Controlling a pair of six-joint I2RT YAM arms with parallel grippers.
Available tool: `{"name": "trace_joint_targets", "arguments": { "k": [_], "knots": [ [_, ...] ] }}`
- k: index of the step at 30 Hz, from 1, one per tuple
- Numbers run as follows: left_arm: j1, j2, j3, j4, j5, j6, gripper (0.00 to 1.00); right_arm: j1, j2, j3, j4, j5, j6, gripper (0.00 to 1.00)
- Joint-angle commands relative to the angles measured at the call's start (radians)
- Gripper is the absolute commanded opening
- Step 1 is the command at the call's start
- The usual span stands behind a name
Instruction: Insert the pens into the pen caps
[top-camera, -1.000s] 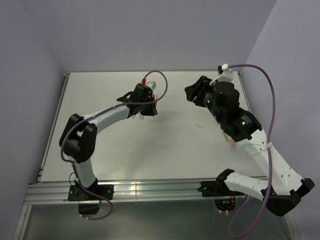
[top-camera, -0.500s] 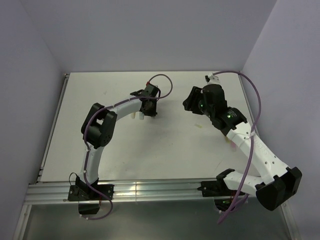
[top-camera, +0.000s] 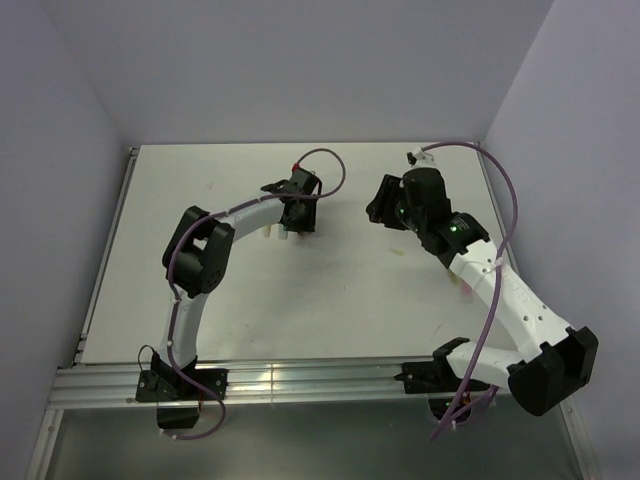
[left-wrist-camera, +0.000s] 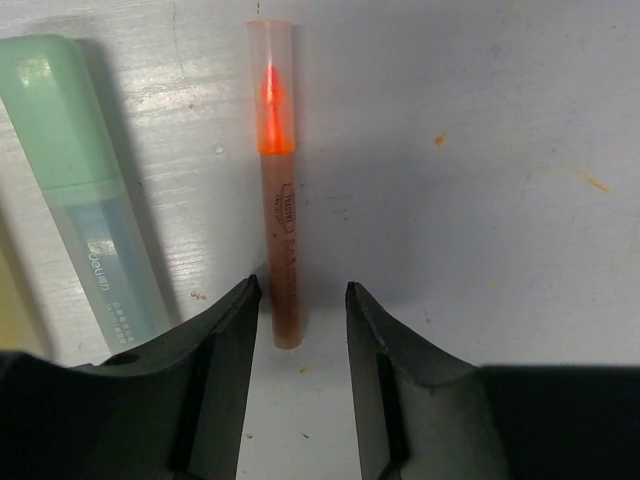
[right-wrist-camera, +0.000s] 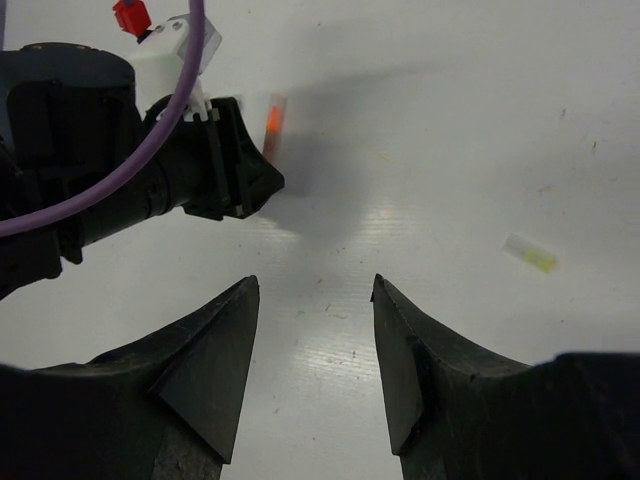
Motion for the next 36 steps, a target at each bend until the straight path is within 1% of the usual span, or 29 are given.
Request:
{"name": "trace_joint_targets", "arguments": {
  "k": [1, 6, 11, 14, 16, 18, 20, 21, 23, 24, 26, 27, 28, 30, 33, 36],
  "knots": [
    [-0.002, -0.056, 0.022, -0.02, -0.02, 0.011, 0.46, -0.025, 0.018, 0.013, 0.026, -0.01, -0.029, 0.57],
    [-0.002, -0.091, 0.082, -0.066, -0.025, 0.028, 0.49, -0.065, 0.038, 0.004, 0.029, -0.023, -0.035, 0.57],
    [-0.002, -0.16, 0.091, -0.053, -0.022, 0.036, 0.52, -0.152, 0.055, -0.036, 0.034, -0.034, -0.026, 0.57],
    [-0.002, -0.211, 0.109, -0.059, 0.006, 0.026, 0.53, -0.204, 0.081, -0.056, 0.031, -0.031, -0.026, 0.57],
    [-0.002, -0.269, 0.105, -0.062, 0.035, 0.014, 0.53, -0.234, 0.098, -0.068, 0.032, -0.039, -0.026, 0.57],
    [-0.01, -0.36, 0.077, -0.051, 0.081, 0.01, 0.53, -0.287, 0.119, -0.094, 0.035, -0.037, -0.025, 0.57],
    [-0.028, -0.433, 0.013, -0.043, 0.11, -0.006, 0.53, -0.327, 0.135, -0.123, 0.043, -0.051, -0.02, 0.57],
    [-0.039, -0.52, -0.06, -0.028, 0.165, -0.018, 0.53, -0.367, 0.139, -0.134, 0.046, -0.057, -0.019, 0.57],
    [-0.061, -0.617, -0.14, 0.013, 0.226, -0.038, 0.55, -0.398, 0.153, -0.152, 0.041, -0.057, -0.015, 0.57],
    [-0.065, -0.713, -0.223, 0.029, 0.295, -0.043, 0.55, -0.424, 0.156, -0.158, 0.038, -0.048, -0.014, 0.57],
    [-0.074, -0.804, -0.285, 0.029, 0.322, -0.037, 0.57, -0.439, 0.164, -0.169, 0.021, -0.002, -0.015, 0.57],
    [-0.074, -0.887, -0.341, 0.029, 0.323, -0.034, 0.58, -0.439, 0.173, -0.174, 0.015, 0.012, -0.018, 0.57],
    [-0.076, -0.926, -0.368, 0.029, 0.338, -0.023, 0.59, -0.477, 0.178, -0.178, 0.005, 0.019, -0.019, 0.57],
    [-0.076, -1.016, -0.441, 0.033, 0.337, -0.017, 0.6, -0.499, 0.202, -0.188, 0.001, 0.032, -0.014, 0.57],
    [-0.074, -1.082, -0.519, 0.052, 0.363, -0.012, 0.61, -0.533, 0.227, -0.183, -0.019, 0.062, -0.018, 0.57],
    [-0.073, -1.09, -0.566, 0.061, 0.371, 0.009, 0.61, -0.556, 0.259, -0.177, -0.049, 0.1, -0.031, 0.57]
  ]
}}
